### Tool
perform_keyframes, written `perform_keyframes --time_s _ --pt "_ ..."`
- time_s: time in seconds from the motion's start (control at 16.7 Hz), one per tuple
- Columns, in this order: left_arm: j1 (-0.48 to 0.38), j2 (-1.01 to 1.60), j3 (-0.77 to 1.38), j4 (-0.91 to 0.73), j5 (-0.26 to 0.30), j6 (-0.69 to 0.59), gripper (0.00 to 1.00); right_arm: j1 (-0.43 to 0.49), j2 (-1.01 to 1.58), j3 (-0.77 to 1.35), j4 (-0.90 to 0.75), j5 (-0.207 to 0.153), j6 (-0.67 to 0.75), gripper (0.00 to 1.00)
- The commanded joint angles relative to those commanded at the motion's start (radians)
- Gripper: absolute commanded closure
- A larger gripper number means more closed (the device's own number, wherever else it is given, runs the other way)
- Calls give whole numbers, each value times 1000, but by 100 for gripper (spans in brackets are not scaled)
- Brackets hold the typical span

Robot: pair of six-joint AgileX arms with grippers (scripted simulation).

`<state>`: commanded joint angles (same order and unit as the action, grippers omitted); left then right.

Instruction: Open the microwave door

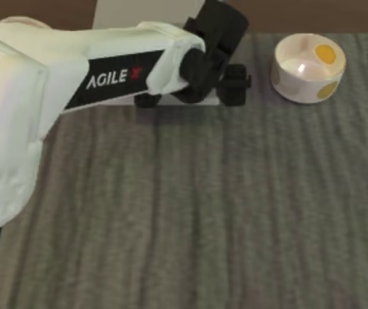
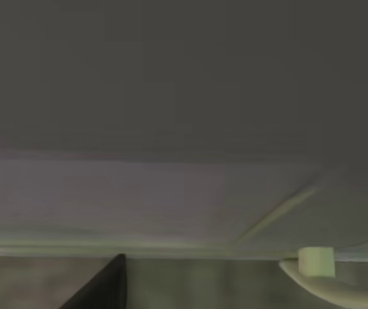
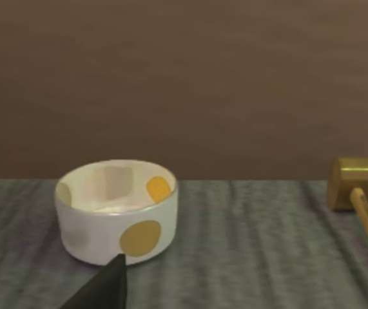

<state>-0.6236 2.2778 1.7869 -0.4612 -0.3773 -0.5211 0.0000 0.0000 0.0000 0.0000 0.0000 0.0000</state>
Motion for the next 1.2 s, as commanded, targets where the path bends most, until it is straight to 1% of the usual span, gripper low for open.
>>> perform_keyframes --time_s 0.24,1.02,1.08,1.2 --pt "4 9 5 8 2 3 0 0 0 0 0 0 0 0" --pt "4 9 5 8 2 3 98 0 0 0 0 0 0 0" --pt "4 9 5 8 2 3 100 0 0 0 0 0 0 0" --pt "4 9 5 8 2 3 100 0 0 0 0 0 0 0"
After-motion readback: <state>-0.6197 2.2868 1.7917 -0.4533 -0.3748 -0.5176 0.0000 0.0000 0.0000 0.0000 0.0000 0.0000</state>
